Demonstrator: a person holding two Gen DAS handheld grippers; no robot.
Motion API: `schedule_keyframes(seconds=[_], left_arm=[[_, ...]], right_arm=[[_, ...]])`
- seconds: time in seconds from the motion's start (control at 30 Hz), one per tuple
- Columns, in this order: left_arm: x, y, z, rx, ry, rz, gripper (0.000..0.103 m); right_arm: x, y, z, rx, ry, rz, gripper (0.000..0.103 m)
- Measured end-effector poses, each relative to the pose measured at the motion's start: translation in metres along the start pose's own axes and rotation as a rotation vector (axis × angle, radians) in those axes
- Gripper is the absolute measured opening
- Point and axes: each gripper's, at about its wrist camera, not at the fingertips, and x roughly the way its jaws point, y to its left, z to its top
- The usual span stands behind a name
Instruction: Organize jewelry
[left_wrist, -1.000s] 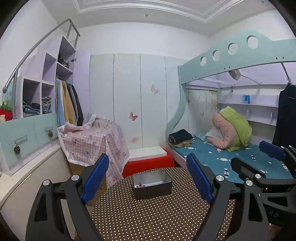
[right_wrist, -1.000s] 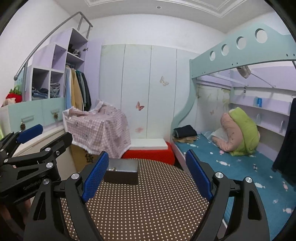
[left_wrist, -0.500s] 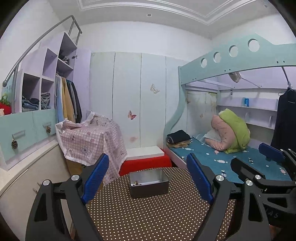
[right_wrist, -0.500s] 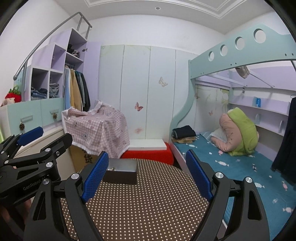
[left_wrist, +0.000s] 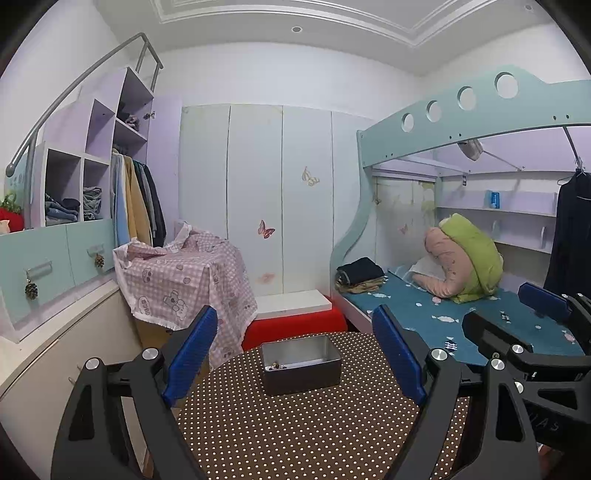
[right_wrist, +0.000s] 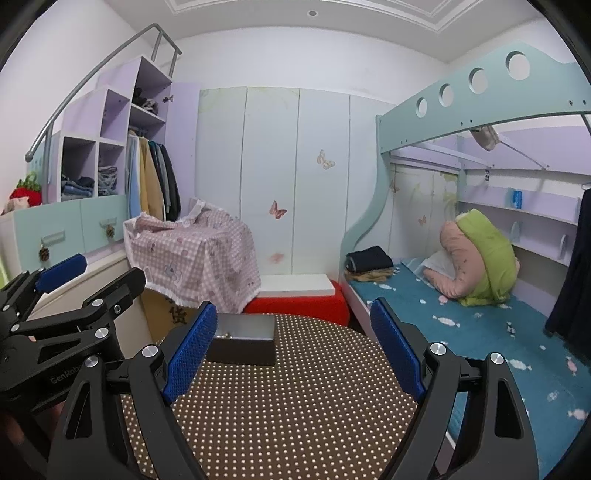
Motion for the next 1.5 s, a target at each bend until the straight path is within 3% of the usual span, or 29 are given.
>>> schedule_keyframes(seconds=[0.53, 0.73, 1.5], left_arm=[[0.002, 0.003, -0.002, -0.001, 0.0, 0.0, 0.083], [0.001, 0.007, -0.007, 0.005, -0.027, 0.033, 0.087], [0.003, 0.012, -0.009, -0.006, -0.021, 0.007, 0.087]], right_arm=[[0.002, 0.001, -0.002, -0.002, 0.005, -0.001, 0.082], [0.005, 0.004, -0.003, 0.001, 0.008, 0.0, 0.082], [0.009, 0.007, -0.01, -0.001, 0.014, -0.002, 0.082]])
